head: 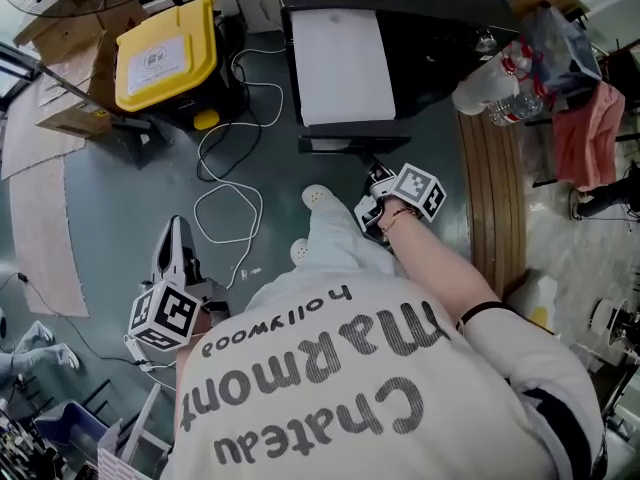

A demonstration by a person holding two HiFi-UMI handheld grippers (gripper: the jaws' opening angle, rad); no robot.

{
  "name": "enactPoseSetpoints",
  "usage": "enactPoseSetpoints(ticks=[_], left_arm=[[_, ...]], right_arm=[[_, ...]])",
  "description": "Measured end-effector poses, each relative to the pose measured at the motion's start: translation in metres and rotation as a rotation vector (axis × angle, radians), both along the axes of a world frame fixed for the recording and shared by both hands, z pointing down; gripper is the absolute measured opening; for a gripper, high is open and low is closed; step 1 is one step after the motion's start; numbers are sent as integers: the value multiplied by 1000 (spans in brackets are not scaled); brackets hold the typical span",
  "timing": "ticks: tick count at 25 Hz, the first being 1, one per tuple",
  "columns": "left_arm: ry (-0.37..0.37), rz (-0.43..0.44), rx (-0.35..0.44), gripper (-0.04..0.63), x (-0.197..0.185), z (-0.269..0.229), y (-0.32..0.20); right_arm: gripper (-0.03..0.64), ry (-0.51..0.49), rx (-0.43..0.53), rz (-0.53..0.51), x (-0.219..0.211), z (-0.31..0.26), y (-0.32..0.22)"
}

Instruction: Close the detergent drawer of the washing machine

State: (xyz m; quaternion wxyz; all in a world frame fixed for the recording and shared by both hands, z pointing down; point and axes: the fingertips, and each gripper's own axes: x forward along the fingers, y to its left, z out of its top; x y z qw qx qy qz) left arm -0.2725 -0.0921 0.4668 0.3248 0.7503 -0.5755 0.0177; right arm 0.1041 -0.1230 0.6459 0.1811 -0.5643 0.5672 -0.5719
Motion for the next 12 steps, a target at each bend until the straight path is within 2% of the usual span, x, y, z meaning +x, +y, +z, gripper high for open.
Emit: enactPoseSetpoints(ticks=[4,12], left_arm=[[-1,-17,23,8,1,-12,-8],[0,-21,35,8,5,-19,-31]], right_arm=[[115,-50,-12,-5,1,-1,4],[100,-93,-57,-54,-3,2,2]])
